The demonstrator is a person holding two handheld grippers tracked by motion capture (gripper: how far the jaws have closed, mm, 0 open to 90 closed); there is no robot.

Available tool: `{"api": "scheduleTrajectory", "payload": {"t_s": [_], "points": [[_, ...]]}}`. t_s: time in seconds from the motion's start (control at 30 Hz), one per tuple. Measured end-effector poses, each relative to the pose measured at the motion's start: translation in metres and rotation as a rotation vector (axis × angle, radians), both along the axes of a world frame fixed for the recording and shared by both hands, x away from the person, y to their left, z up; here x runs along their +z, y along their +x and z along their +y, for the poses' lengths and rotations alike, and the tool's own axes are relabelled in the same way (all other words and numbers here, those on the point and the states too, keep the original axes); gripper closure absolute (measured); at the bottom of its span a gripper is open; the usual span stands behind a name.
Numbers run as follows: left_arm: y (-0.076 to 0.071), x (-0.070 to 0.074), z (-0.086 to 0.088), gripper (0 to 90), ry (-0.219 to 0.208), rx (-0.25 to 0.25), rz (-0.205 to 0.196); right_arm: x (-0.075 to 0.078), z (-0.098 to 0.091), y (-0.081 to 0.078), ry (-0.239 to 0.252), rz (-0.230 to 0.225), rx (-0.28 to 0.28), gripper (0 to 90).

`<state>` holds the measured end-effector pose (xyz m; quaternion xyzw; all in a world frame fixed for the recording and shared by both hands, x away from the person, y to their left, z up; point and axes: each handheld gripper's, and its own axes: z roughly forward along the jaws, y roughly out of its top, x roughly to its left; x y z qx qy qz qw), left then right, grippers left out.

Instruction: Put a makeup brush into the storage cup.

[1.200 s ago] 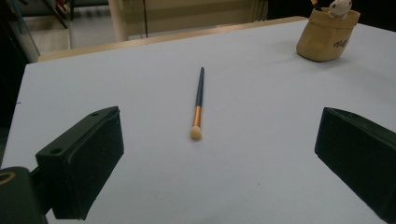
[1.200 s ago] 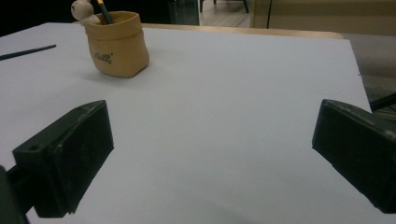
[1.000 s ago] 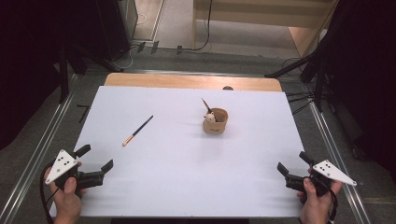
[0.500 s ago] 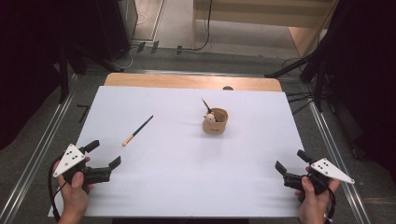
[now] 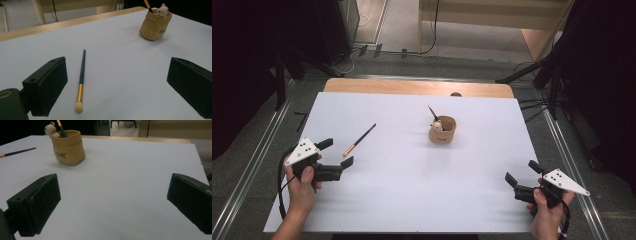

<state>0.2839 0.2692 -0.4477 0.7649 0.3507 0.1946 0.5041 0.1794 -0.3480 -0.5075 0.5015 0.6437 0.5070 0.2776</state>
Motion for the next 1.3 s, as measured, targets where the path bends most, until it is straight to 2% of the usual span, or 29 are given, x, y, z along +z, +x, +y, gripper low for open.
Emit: {"api": "scheduleTrajectory", "payload": {"t_s": [0.3,0.43,0.53,0.63,0.77,0.83,1.0,1.03,1.3], "points": [[0.033,0.004,-0.012,6.0,0.047,0.022,0.037,0.001,0.0,-0.001,0.002,-0.002,0.005,0.0],[0.045,0.006,-0.014,6.7,0.043,0.026,0.056,0.001,0.001,-0.001,0.001,-0.003,0.008,0.0],[0.052,0.005,-0.017,9.1,0.055,0.046,0.072,0.001,0.001,-0.001,0.001,-0.002,0.009,0.0],[0.06,0.001,-0.021,9.1,0.086,0.046,0.085,0.0,0.001,0.0,0.003,0.0,0.008,0.0],[0.069,-0.003,-0.024,9.3,0.094,0.045,0.113,0.0,0.001,0.0,0.0,0.001,0.01,0.0],[0.075,-0.004,-0.028,9.4,0.126,0.049,0.143,0.0,0.001,0.001,-0.002,0.002,0.012,0.0],[0.08,-0.004,-0.034,12.9,0.165,0.068,0.171,-0.001,0.002,0.001,0.0,0.006,0.014,0.0],[0.083,-0.004,-0.037,13.1,0.203,0.069,0.184,-0.001,0.002,0.0,0.0,0.006,0.015,0.0],[0.091,-0.003,-0.043,14.1,0.268,0.074,0.258,-0.002,0.0,0.0,0.003,0.009,0.013,0.0]]}}
